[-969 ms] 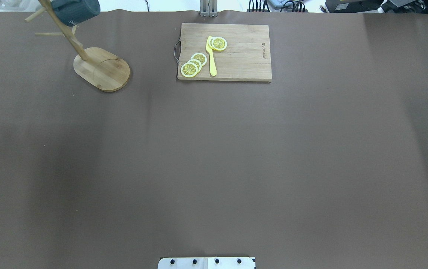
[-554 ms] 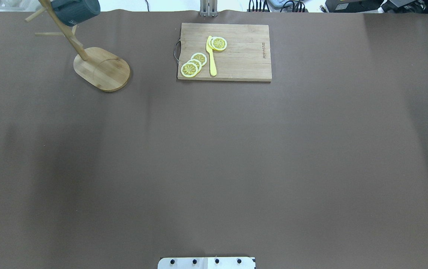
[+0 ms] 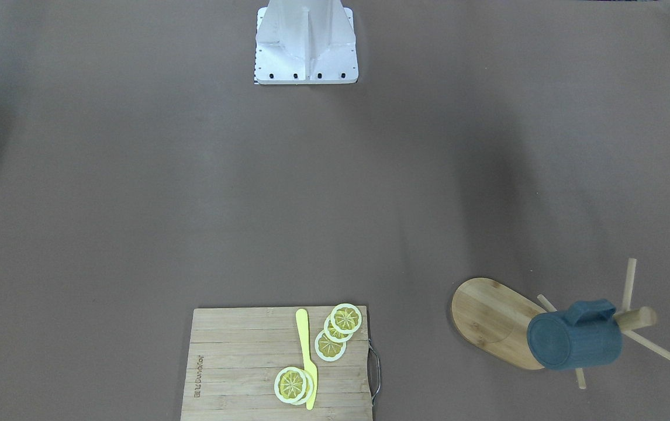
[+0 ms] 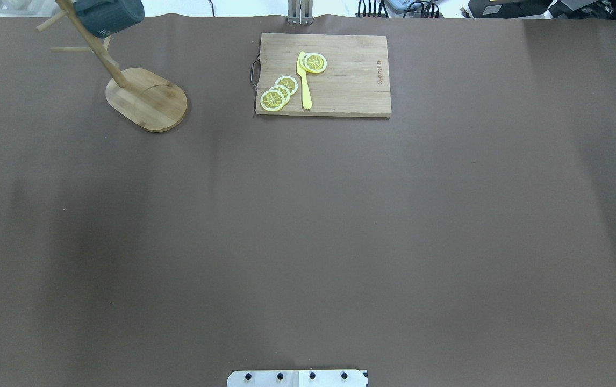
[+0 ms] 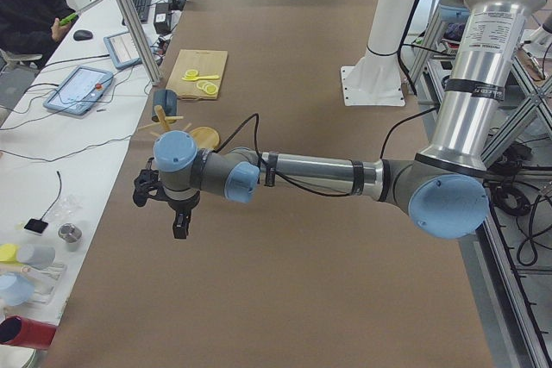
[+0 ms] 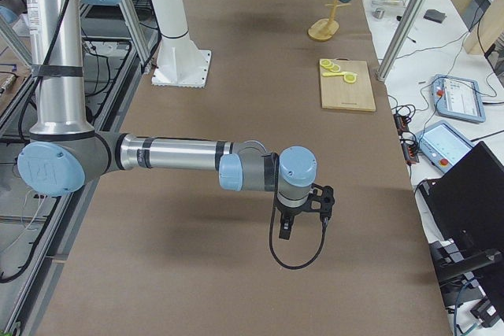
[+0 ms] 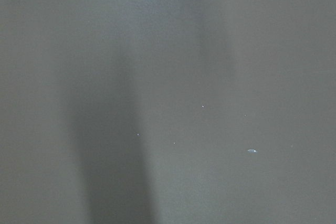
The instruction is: Hang cup on storage rack
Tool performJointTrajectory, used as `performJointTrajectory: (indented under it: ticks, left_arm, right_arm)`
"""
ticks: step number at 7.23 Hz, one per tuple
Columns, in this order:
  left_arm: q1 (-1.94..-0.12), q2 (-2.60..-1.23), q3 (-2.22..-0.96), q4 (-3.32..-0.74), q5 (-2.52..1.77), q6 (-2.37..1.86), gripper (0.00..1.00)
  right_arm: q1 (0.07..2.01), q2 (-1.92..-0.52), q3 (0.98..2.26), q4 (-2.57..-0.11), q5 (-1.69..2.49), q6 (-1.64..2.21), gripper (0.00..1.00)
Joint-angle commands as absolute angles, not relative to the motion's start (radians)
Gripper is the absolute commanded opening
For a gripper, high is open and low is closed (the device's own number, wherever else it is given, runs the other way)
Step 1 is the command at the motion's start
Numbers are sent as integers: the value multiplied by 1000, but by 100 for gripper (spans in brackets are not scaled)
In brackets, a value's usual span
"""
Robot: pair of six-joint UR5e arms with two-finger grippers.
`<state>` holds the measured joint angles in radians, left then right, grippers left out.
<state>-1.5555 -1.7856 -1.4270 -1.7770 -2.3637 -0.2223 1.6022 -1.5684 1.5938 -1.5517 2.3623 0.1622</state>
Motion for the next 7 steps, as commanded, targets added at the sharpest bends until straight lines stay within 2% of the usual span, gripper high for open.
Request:
performJointTrajectory:
  ticks: [1,7]
  left_arm:
    - [-1555,-1786,-1425,-1776,-2362,-222,98]
    - [-1555,-1787,-1425,-1776,-2359,-221,98]
  right_arm:
    - [1600,-1565,1608,-1554,2367,164,100]
    - [1589,-1563,1615,-1551,2370,184,100]
